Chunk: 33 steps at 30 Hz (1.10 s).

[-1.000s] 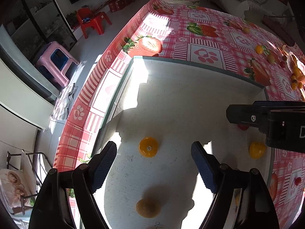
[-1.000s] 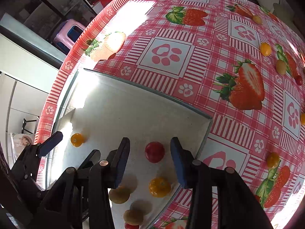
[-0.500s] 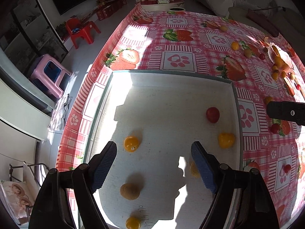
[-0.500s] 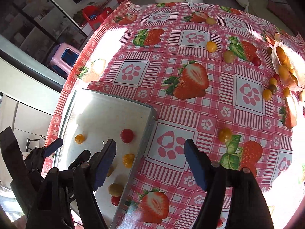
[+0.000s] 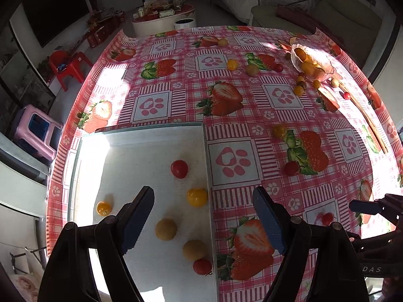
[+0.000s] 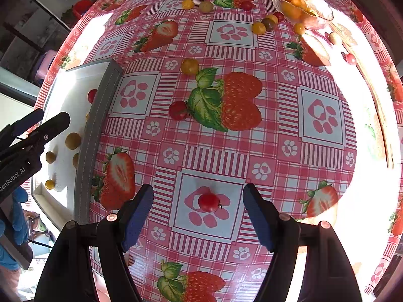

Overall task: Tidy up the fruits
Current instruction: 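Move both open tools back toward red tomatoes on the tablecloth, then grasp a red tomato with left tool while right tool grasps another red tomato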

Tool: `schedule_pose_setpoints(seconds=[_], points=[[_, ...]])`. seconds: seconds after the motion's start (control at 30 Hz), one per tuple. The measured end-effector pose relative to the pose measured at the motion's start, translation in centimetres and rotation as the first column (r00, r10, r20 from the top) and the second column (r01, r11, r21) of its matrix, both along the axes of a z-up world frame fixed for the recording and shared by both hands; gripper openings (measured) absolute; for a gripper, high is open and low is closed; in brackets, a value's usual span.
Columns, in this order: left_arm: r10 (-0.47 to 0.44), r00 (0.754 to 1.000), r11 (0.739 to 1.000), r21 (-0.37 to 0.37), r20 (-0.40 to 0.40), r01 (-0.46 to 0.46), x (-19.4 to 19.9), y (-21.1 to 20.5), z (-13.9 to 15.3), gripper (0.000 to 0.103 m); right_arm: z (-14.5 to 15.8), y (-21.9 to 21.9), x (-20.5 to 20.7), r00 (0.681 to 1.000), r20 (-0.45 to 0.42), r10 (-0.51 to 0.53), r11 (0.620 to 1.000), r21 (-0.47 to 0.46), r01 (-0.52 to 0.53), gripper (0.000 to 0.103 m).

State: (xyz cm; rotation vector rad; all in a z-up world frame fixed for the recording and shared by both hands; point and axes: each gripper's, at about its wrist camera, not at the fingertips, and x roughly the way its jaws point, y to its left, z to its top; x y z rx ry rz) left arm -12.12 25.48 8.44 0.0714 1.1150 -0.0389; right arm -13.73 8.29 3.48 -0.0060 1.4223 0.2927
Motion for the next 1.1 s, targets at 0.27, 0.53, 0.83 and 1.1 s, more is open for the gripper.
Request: schedule_pose_setpoints(seconds=[0.27,0.53,0.83,1.1], points=[[-0.084,0.994,0.995,-0.057,-0.064,0.08,1.9,-5.4,-2.0,0.081,-1.0,-1.4,-1.5,1.0,-0.003,-0.029,1.0,-0.003,0.029,0.077],[-0.08,0.991,0.995,-0.073,-0.108,0.073,4.0,-7.7,-4.9,0.081,-1.5,-1.5,-1.5,1.0,0.01,-0.018,1.0,0.007,0.018,0.063],[-0.104,0.984,0.993,-0.076,-0.142,0.094,4.9,-9.4,-6.6,0.065,-1.9,-0.8,-1.6,0.999,0.037,0.009,1.0,0.0,-0.009,0.056],[-0.129,0.984,0.991,-0.059,-0.126,0.122,4.8,-10.1,-6.9,0.036,-2.0,0.1,-1.1,0.997,0.061,0.038,0.999,-0.017,-0.037,0.03]])
